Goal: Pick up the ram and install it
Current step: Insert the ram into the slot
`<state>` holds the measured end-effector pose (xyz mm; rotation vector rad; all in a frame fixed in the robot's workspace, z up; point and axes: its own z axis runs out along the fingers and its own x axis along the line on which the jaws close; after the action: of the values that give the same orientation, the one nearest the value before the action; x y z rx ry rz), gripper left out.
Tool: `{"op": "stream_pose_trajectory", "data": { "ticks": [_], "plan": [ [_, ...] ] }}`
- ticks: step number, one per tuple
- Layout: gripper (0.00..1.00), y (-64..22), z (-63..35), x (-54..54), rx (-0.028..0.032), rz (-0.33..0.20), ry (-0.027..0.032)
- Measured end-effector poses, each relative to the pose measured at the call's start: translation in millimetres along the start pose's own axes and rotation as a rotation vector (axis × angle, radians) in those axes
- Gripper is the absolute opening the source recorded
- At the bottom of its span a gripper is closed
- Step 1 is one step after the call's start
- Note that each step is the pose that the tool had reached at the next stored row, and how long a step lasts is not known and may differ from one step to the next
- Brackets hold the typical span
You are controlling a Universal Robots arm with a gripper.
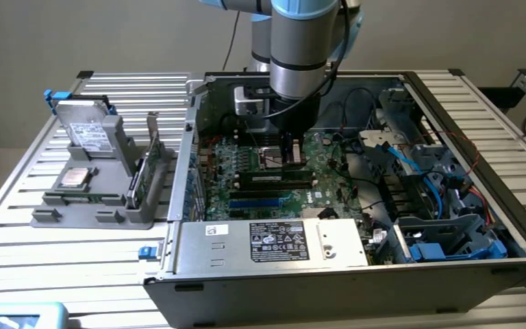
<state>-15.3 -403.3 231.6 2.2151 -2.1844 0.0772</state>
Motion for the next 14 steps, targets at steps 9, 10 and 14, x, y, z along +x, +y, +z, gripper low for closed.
{"op": "stream_pose_trajectory", "data": {
  "ticks": [9,10,14],
  "plan": [
    [0.13,0.3,2.3,-0.1,0.0015,0.000,0.0010],
    [0.13,0.4,2.5,-0.1,0.0015,0.000,0.0013],
    [0.13,1.1,3.0,-0.2,0.0020,0.000,0.0011]
  ]
}}
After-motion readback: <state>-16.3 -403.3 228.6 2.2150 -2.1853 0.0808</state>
